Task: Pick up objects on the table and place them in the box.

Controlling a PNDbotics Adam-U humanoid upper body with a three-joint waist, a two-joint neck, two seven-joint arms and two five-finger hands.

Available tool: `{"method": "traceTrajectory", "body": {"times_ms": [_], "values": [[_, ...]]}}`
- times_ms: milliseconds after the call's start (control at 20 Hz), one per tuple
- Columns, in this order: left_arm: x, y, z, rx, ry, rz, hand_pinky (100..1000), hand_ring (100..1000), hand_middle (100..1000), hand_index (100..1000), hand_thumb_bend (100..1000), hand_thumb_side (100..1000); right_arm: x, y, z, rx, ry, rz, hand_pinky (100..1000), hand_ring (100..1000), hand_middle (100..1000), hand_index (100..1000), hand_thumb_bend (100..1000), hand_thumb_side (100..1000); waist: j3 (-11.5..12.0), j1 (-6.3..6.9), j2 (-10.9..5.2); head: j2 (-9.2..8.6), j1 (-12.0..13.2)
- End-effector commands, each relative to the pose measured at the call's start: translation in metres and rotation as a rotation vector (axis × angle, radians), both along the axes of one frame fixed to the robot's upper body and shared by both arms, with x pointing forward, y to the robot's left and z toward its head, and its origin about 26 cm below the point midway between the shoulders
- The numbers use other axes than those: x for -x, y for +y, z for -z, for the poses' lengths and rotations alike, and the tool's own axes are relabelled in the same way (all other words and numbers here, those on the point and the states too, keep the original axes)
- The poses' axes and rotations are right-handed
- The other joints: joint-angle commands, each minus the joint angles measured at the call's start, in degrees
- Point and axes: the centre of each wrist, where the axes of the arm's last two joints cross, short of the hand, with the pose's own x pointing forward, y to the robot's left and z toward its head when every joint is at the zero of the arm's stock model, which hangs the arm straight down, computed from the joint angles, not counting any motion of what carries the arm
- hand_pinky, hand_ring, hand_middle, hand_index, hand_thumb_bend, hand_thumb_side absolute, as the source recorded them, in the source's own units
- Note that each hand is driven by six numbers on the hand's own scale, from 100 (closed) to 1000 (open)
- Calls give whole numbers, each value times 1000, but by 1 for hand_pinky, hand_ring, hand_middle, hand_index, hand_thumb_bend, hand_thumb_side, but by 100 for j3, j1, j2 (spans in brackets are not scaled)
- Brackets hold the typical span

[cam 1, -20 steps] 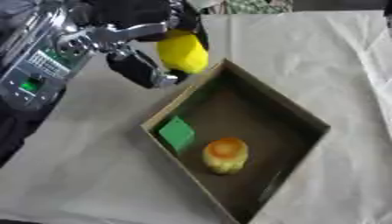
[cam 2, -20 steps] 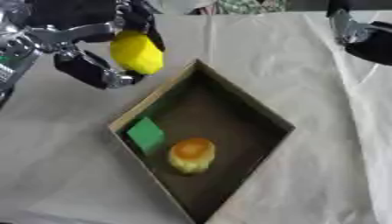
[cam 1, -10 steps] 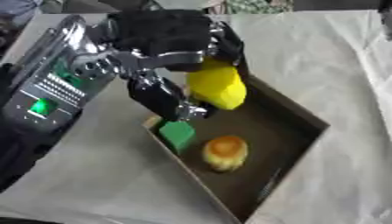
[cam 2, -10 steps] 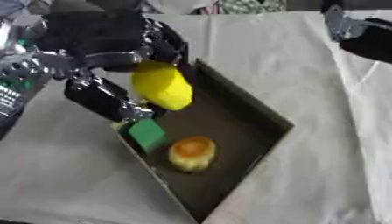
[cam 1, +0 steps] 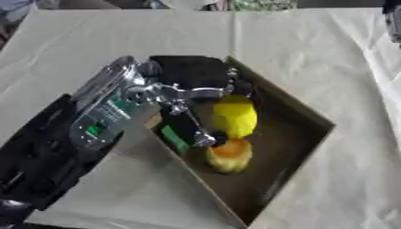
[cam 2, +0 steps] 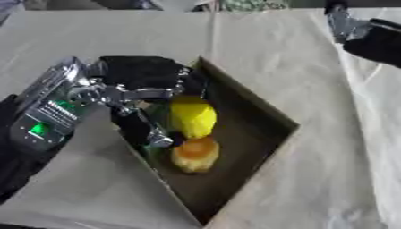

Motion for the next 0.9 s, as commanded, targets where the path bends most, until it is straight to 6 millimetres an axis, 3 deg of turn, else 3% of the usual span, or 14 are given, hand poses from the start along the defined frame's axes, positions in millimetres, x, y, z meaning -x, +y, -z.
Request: {"method": "traceTrajectory", "body": {"times_ms": [50,100,200,450,650,700,750,800,900], "values": [[-1,0,-6,4,-57,11,903,903,848,930,530,208,4,-1,-8,8,-23,-2,886,818,783,799,100,282,0,-25,-99,5,-12],[-1,1,-7,15,-73,16,926,926,848,929,603,233,4,-1,-8,7,-20,-1,886,818,783,799,100,286,3,-25,-99,2,-13],[1,3,-11,43,-103,25,932,941,855,936,644,264,4,-1,-7,5,-17,0,887,818,783,799,100,289,9,-26,-100,-1,-21],[4,8,-18,97,-136,29,921,935,849,935,634,266,4,-1,-7,1,-15,3,887,818,783,799,100,288,18,-32,-107,-25,-22],[13,20,-34,205,-174,19,894,910,829,915,536,152,4,-2,-7,-3,-17,4,887,818,783,799,100,285,31,-38,-120,-45,-28],[16,26,-39,252,-186,15,868,885,815,905,353,100,4,-2,-7,-5,-18,5,887,818,783,799,100,289,39,-39,-124,-54,-32],[19,34,-45,312,-196,6,856,872,803,900,401,100,4,-2,-7,-6,-19,7,887,818,783,799,100,281,48,-39,-127,-63,-41],[20,46,-49,379,-201,-16,830,846,785,893,308,100,4,-2,-7,-8,-23,8,887,818,783,799,100,274,60,-41,-131,-66,-59],[18,75,-56,528,-213,-96,806,817,758,878,240,100,4,-3,-8,-10,-31,10,886,817,783,799,100,265,81,-43,-135,-50,-97]]}}
